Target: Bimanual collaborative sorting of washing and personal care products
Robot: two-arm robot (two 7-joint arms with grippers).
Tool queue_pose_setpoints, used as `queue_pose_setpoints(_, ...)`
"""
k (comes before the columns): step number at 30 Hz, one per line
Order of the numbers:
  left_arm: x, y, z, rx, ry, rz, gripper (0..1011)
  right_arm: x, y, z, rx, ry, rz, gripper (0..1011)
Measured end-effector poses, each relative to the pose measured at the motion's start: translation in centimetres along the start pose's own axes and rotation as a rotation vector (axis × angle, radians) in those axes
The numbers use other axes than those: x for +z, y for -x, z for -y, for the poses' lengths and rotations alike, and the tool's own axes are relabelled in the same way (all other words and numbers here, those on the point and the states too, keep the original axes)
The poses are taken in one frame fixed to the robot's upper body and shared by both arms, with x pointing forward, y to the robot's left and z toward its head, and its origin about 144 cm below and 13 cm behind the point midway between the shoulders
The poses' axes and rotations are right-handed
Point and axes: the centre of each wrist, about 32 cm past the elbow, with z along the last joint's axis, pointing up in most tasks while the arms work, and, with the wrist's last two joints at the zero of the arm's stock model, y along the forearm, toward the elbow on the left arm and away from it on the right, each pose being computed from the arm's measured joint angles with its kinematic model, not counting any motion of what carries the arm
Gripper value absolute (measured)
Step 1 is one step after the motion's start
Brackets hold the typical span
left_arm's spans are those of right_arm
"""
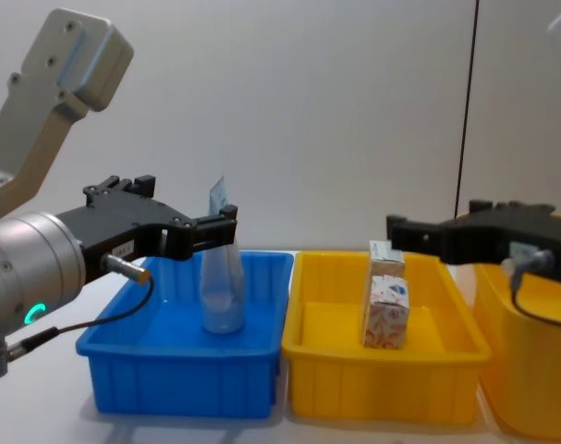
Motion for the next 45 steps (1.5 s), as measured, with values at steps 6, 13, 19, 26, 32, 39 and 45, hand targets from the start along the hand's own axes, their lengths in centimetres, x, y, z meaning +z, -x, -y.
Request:
queue_pose_setpoints(6, 0.0, 0.0, 0.0, 0.0, 0.0, 0.0, 1001, -0.3, 1.5, -1.4, -0.038, 0.068, 0.01, 1003)
queue_pose_setpoints(13, 0.0, 0.0, 0.0, 0.0, 0.001, 0.0, 1001, -0.7, 2.9, -2.8, -0.074, 0.122, 0.013, 1003)
queue_pose_setpoints(19, 0.0, 0.0, 0.0, 0.0, 0.001, 0.0, 1001, -1.1, 4.2, -4.0, -0.103, 0.157, 0.018, 1003)
queue_pose_setpoints(26, 0.0, 0.0, 0.0, 0.0, 0.001, 0.0, 1001, -1.6, 5.2, -5.2, -0.142, 0.186, 0.021, 1003)
queue_pose_setpoints(32, 0.0, 0.0, 0.0, 0.0, 0.001, 0.0, 1001, -2.1, 5.8, -6.1, -0.18, 0.208, 0.025, 1003)
queue_pose_setpoints(39, 0.0, 0.0, 0.0, 0.0, 0.001, 0.0, 1001, -2.5, 6.3, -7.1, -0.217, 0.222, 0.027, 1003)
queue_pose_setpoints(45, 0.0, 0.0, 0.0, 0.0, 0.001, 0.0, 1001, -2.8, 6.6, -8.0, -0.232, 0.231, 0.028, 1003)
